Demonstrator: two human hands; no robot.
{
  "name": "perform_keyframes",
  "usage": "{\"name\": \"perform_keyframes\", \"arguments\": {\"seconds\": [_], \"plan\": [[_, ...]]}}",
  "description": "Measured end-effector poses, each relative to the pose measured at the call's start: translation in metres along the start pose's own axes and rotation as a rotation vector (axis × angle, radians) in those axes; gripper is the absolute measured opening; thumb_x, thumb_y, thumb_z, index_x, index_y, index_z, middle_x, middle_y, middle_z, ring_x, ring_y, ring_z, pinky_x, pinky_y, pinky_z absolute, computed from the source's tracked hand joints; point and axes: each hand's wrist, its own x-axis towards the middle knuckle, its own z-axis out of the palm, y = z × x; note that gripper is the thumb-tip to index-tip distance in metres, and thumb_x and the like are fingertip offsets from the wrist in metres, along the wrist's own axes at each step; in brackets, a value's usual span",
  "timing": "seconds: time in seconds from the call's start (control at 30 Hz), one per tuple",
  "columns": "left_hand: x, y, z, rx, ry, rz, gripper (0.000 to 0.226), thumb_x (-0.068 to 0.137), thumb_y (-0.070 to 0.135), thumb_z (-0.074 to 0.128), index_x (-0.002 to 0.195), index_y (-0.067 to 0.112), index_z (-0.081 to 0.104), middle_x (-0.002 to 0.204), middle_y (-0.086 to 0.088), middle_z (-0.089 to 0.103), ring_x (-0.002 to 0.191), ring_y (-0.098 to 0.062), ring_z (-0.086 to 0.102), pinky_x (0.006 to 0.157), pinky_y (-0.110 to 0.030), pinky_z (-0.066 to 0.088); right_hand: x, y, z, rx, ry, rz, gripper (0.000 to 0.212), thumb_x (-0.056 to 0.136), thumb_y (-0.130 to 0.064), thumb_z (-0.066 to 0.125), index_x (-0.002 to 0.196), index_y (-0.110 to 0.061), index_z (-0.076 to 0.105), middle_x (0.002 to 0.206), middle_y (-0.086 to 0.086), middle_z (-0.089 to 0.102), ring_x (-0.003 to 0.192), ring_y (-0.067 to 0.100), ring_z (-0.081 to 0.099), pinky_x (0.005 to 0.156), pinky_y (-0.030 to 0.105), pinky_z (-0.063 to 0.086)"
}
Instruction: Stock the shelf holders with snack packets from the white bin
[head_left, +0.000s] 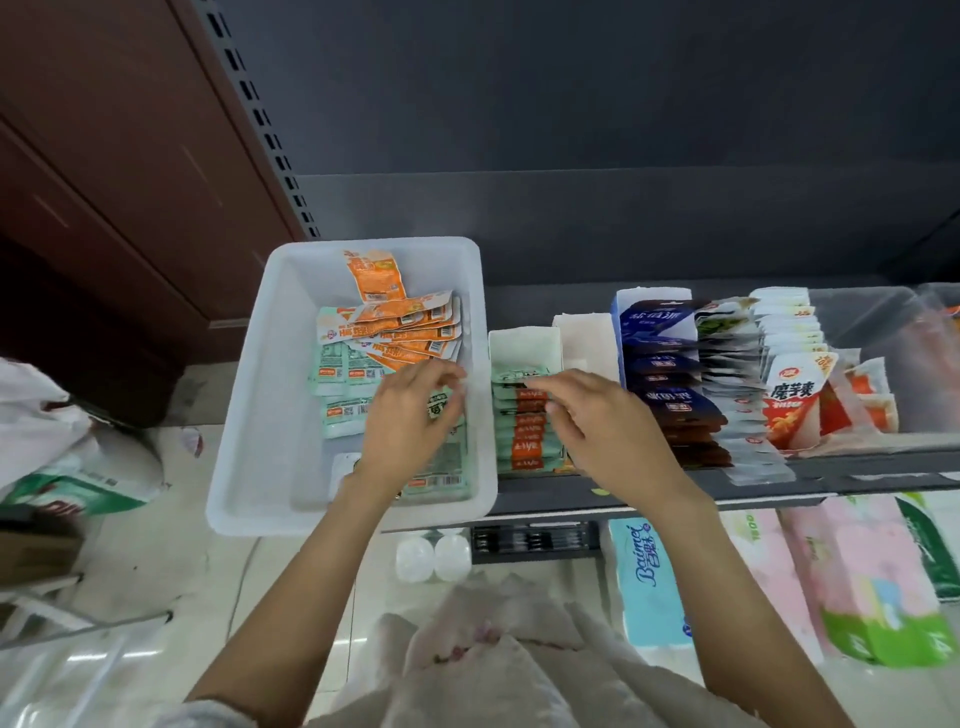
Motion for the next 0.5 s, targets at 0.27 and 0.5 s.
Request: {"name": "perform_keyframes", "arguments": {"seconds": [0.27, 0.5], "plan": [[-0.021, -0.085, -0.039, 0.399, -0.869, -0.249, 0.072, 0.072, 0.05, 0.073, 0.133, 0.025, 0.046, 0.128, 0.0, 0.052, 0.119, -0.022, 0.045, 0.093, -0.032, 0.04, 0.07, -0.07, 0.093, -0.201, -0.427, -0.254, 0.029, 0.091, -0.015, 0.056, 0.12, -0.014, 0.06, 0.113, 0.004, 0.063, 0.104, 0.024, 0.06, 0.085, 0.041, 0.051], [-0.023, -0.091, -0.031, 0.581, -0.923, -0.19, 0.072, 0.071, 0.037, 0.076, 0.132, 0.021, 0.04, 0.124, -0.002, 0.047, 0.118, -0.023, 0.046, 0.089, -0.035, 0.045, 0.093, -0.07, 0.149, -0.711, -0.694, -0.038, 0.118, 0.065, -0.056, 0.078, 0.147, -0.004, 0.011, 0.147, 0.026, 0.021, 0.128, 0.045, 0.035, 0.103, 0.052, 0.035]]}}
